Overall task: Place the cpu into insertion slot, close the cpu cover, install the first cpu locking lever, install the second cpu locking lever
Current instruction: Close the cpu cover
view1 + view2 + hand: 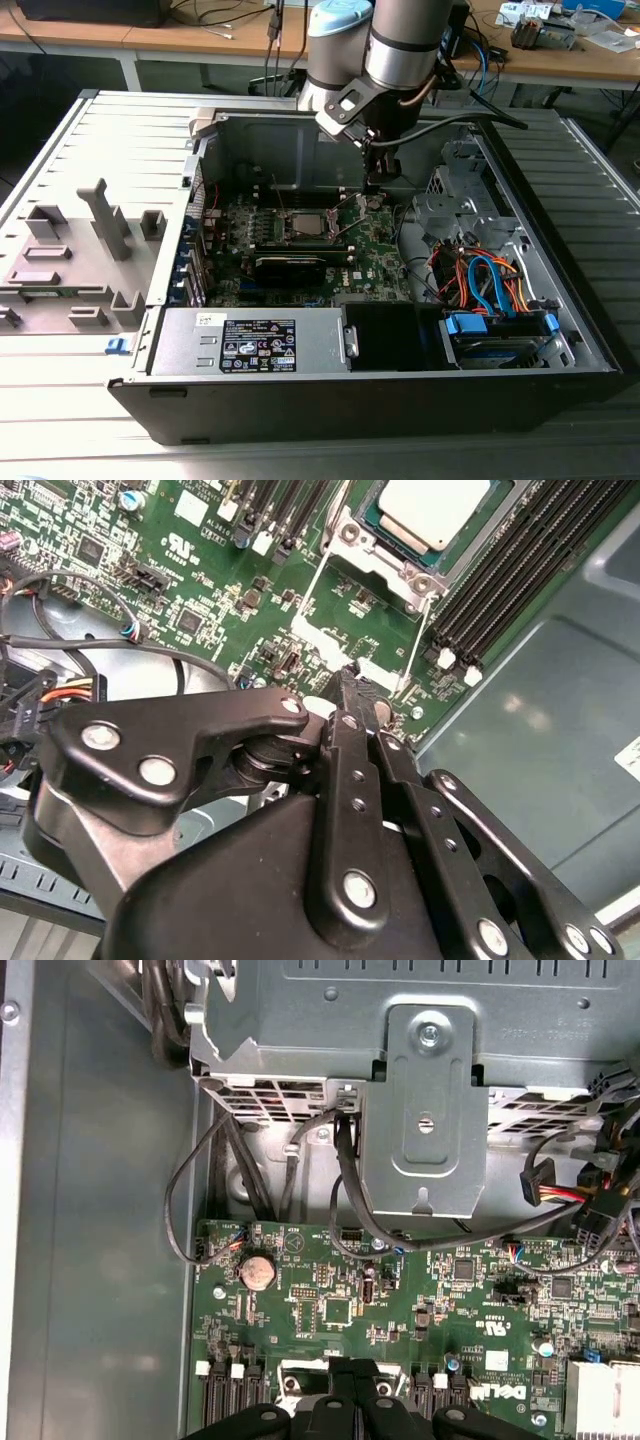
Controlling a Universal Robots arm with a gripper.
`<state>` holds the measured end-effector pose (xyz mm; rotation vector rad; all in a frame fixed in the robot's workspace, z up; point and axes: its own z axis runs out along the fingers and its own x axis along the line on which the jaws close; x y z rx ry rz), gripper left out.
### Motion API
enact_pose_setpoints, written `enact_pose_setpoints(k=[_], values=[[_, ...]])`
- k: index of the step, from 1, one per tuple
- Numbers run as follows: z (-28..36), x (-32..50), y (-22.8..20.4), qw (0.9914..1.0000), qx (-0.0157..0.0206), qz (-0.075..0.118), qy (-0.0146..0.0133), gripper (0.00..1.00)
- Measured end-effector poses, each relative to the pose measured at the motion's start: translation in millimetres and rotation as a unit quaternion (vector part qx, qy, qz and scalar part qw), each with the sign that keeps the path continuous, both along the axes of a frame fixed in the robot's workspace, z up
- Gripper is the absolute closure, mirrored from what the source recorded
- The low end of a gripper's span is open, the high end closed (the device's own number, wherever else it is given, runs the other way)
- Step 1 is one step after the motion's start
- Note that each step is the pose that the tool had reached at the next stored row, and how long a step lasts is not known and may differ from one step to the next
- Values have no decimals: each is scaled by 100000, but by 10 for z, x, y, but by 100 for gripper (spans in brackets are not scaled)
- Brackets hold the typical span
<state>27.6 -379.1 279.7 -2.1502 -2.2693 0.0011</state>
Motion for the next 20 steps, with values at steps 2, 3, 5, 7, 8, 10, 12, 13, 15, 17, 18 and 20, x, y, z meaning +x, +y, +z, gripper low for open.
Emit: enact_pose_setpoints(k=[2,3,5,7,8,10,12,13,15,17,18,20], values=[[-4,17,0,100000,-18,2,-1,89],[-7,29,0,100000,-28,4,-1,89],[-25,43,0,100000,-41,4,0,89],[-61,56,0,100000,-44,2,-1,89],[-73,67,0,100000,-52,4,3,89],[-98,97,3,100000,-99,113,6,89],[-126,121,6,99999,-175,472,3,89],[-150,136,8,99995,-236,919,3,89],[-195,153,10,99976,-338,2186,1,89],[-233,166,11,99939,-382,3466,-2,89],[-244,166,12,99925,-385,3842,-3,89],[-261,165,12,99918,-391,4028,-3,89]])
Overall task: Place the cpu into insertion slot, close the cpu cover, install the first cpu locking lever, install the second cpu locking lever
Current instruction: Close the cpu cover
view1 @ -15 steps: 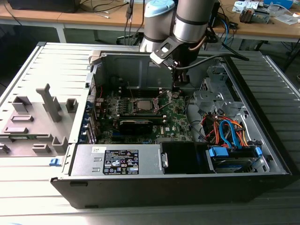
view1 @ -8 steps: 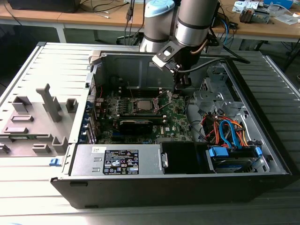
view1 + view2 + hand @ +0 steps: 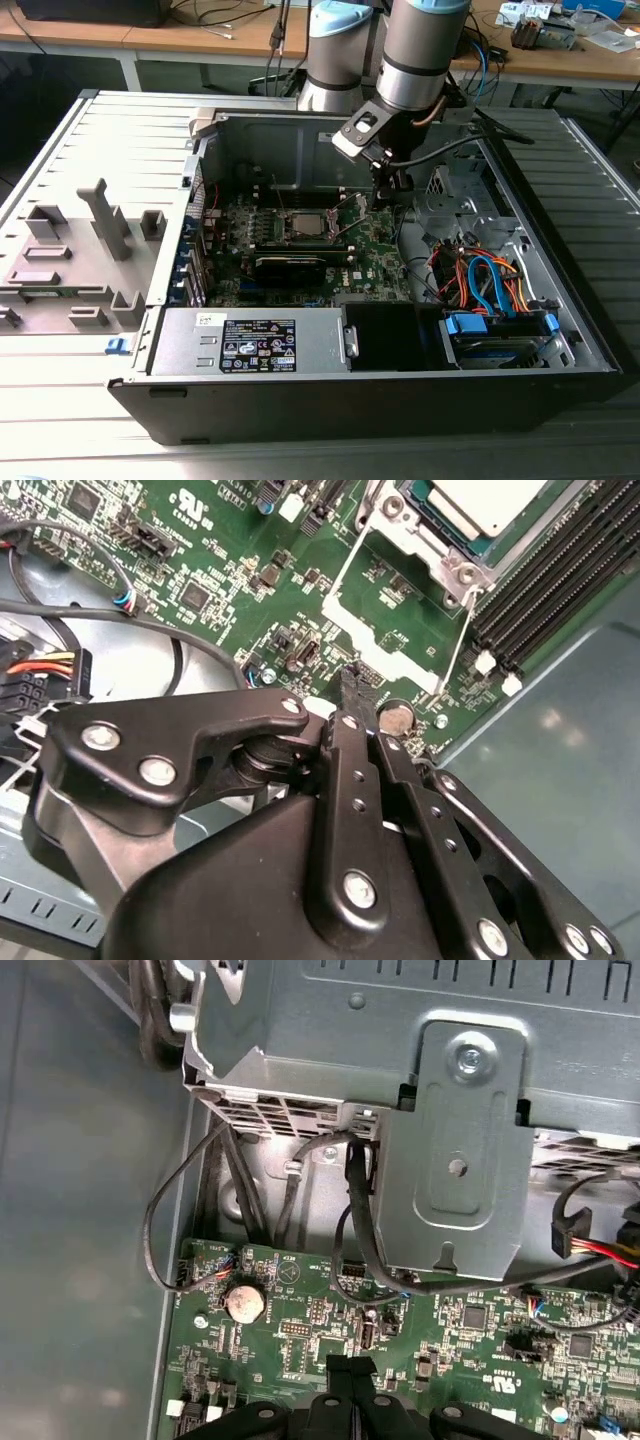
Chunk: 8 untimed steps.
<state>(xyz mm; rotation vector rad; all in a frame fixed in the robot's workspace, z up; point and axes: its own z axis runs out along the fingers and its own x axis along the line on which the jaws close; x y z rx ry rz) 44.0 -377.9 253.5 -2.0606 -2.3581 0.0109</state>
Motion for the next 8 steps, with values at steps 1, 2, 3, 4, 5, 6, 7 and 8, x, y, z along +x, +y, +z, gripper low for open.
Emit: enact_pose_setpoints(k=[1,2,3,4,5,6,7,8], values=[[-5,-4,0,100000,5,14,1,89],[-11,-21,0,100000,-8,16,4,89],[-13,-39,0,100000,-6,14,1,89],[-15,-54,0,100000,8,9,0,89],[-16,-59,0,100000,11,8,-1,89],[-16,-63,0,100000,5,10,-1,89],[-16,-66,0,100000,0,11,-1,89],[-18,-66,0,100000,-2,18,33,89]])
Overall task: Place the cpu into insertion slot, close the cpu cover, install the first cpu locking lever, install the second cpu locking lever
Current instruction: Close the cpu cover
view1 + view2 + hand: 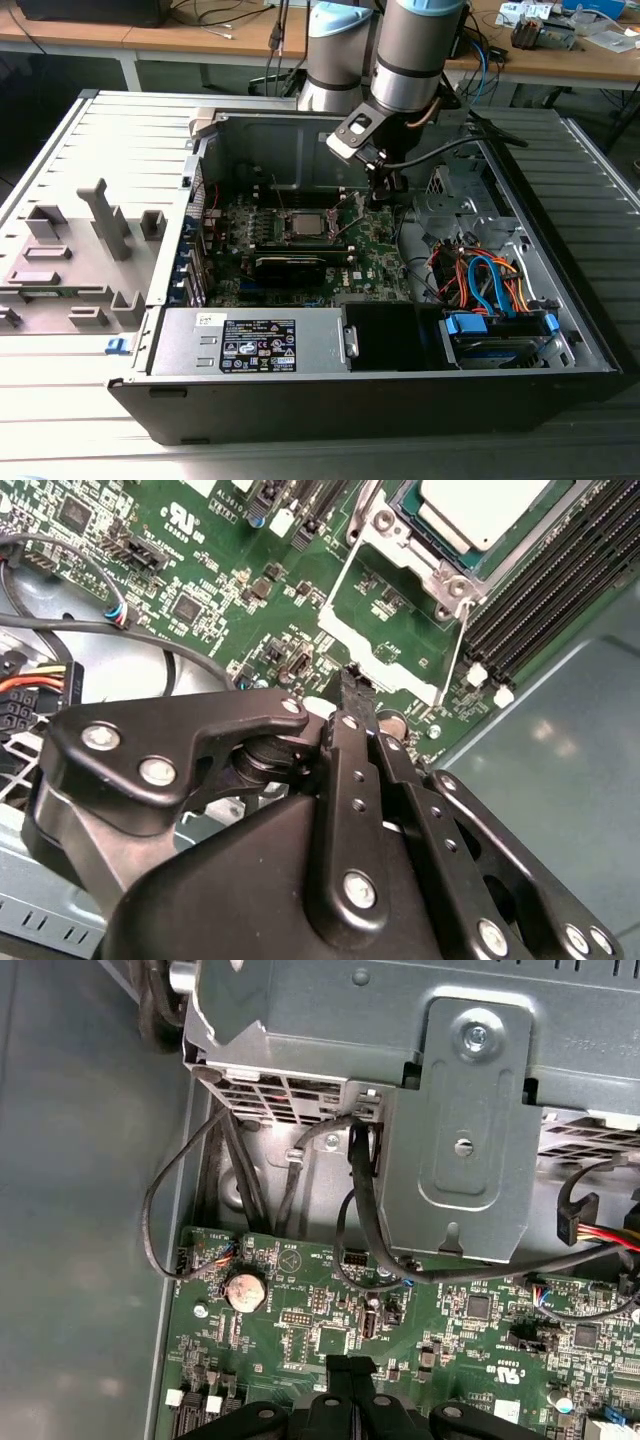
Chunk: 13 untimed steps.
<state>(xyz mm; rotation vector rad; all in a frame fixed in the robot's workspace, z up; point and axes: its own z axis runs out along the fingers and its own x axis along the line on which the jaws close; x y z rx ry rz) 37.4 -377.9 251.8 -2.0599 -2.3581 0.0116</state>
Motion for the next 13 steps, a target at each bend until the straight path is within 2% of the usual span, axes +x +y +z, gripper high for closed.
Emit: enact_pose_setpoints(k=[1,2,3,4,5,7,13], values=[[-5,-1,0,99999,-88,-2,528,89],[-6,-1,0,99997,-236,-3,791,89],[-7,-4,0,99995,-360,-15,904,89],[-8,-12,1,99994,-524,-14,948,89],[-8,-35,1,99994,-542,-8,950,89],[-8,-61,2,99994,-543,-9,946,89],[-8,-67,2,99994,-542,-20,951,89]])
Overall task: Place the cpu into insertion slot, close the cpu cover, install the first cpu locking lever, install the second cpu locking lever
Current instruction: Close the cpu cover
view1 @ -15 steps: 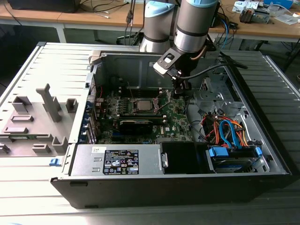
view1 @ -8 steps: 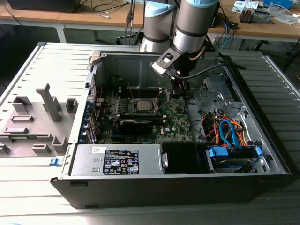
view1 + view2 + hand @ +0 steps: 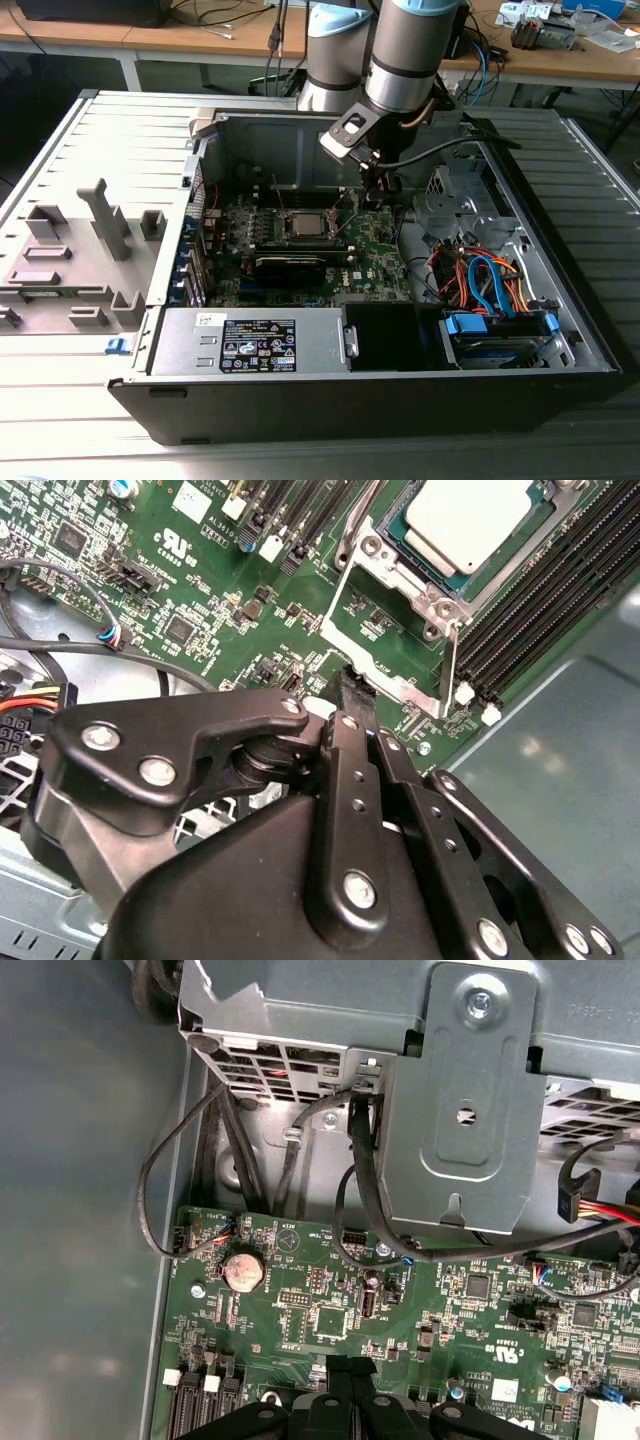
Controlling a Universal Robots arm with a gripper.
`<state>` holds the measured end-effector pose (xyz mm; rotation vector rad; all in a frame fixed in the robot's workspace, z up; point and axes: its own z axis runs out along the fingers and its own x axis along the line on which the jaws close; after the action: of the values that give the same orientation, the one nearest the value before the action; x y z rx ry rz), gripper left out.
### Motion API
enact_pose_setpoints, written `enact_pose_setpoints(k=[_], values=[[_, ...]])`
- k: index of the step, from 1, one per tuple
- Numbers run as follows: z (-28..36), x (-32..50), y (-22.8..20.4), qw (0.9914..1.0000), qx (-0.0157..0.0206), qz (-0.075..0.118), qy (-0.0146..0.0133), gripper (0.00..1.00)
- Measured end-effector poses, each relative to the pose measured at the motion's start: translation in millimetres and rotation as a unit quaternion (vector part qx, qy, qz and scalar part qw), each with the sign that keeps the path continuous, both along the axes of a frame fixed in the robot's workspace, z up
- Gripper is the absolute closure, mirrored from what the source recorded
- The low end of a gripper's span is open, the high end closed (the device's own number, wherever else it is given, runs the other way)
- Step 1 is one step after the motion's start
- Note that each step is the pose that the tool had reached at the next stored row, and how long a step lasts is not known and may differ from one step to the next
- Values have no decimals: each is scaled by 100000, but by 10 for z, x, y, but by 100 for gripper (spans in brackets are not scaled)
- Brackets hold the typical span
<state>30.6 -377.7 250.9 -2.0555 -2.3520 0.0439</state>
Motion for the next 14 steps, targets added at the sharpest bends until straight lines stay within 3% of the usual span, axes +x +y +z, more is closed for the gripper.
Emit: enact_pose_setpoints(k=[14], values=[[-1,-127,0,100000,0,11,-2,89]])
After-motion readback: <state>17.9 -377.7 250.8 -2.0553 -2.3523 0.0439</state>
